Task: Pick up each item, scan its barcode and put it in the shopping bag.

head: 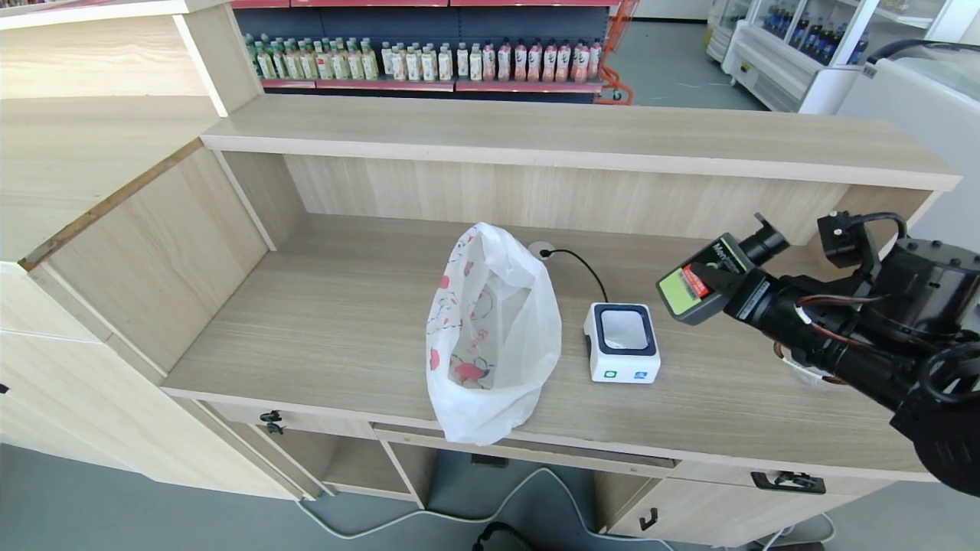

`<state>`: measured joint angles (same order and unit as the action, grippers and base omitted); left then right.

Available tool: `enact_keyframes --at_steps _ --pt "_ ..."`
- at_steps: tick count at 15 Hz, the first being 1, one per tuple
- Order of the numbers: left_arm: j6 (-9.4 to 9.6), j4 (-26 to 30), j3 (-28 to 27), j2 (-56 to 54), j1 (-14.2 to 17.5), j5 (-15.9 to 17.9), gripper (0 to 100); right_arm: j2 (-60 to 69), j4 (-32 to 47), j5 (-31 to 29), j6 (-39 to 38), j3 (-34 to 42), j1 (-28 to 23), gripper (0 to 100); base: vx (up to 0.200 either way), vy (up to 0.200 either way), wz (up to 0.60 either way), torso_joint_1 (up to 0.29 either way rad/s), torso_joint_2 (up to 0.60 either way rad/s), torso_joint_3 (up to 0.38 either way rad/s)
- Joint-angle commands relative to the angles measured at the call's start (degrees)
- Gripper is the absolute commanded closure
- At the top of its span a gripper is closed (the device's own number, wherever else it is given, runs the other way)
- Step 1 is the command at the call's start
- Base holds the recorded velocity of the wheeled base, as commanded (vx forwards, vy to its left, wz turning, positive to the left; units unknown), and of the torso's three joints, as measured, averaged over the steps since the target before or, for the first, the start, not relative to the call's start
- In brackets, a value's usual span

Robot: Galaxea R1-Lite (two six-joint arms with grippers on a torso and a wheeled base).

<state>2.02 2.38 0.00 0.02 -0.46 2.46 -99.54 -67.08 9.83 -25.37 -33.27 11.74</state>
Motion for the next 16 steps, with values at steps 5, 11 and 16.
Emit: enact_keyframes --at_steps 5,11,16 --pt "0.00 0.0 0.0 0.0 0.0 0.0 0 -8.7 -3.9 0.0 3.6 -0.3 -0.1 100 0.000 0.000 0.00 0.000 0.00 0.000" --pt "0.00 0.0 0.0 0.0 0.0 0.0 0 -12.9 -5.3 2.6 3.6 -3.4 -0.1 100 0.000 0.000 0.00 0.000 0.00 0.000" --pt "0.00 0.0 0.0 0.0 0.0 0.0 0 -15.5 -6.9 3.0 3.8 -5.4 0.1 100 0.000 0.000 0.00 0.000 0.00 0.000"
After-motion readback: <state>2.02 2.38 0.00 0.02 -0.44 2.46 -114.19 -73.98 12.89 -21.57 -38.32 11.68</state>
